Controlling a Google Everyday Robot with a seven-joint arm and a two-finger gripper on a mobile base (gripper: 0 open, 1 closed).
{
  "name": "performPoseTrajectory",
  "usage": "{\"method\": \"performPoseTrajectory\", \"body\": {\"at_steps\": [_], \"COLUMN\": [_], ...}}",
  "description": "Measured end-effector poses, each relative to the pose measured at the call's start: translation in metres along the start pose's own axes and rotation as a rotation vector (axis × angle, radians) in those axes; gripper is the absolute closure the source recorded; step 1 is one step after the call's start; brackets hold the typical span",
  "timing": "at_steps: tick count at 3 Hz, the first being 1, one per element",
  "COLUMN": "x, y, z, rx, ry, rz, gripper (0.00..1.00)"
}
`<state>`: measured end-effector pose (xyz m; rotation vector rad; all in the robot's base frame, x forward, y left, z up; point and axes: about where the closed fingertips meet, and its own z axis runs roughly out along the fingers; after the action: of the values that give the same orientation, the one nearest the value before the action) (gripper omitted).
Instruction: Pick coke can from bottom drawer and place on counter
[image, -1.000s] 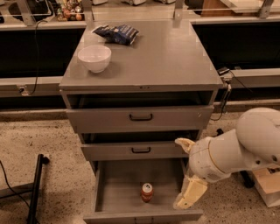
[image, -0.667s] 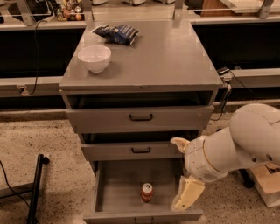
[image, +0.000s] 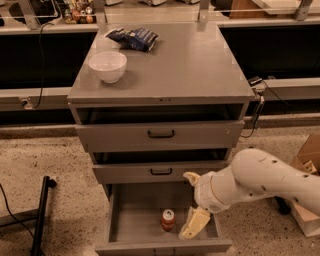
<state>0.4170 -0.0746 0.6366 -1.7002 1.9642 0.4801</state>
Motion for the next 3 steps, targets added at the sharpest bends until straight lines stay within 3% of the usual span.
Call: {"method": "performPoseTrajectory", "body": {"at_steps": [1,2,3], "x": [0.016,0.033,0.036], "y": [-0.027,-0.02,-0.024], "z": [0.045,0.077,0.098], "rx": [0.06,0.025,-0.049], "ry": [-0.131,-0.18,-0.177], "rz": [-0.024,-0.041,-0.027], "gripper": [0.0,0.0,0.0]}}
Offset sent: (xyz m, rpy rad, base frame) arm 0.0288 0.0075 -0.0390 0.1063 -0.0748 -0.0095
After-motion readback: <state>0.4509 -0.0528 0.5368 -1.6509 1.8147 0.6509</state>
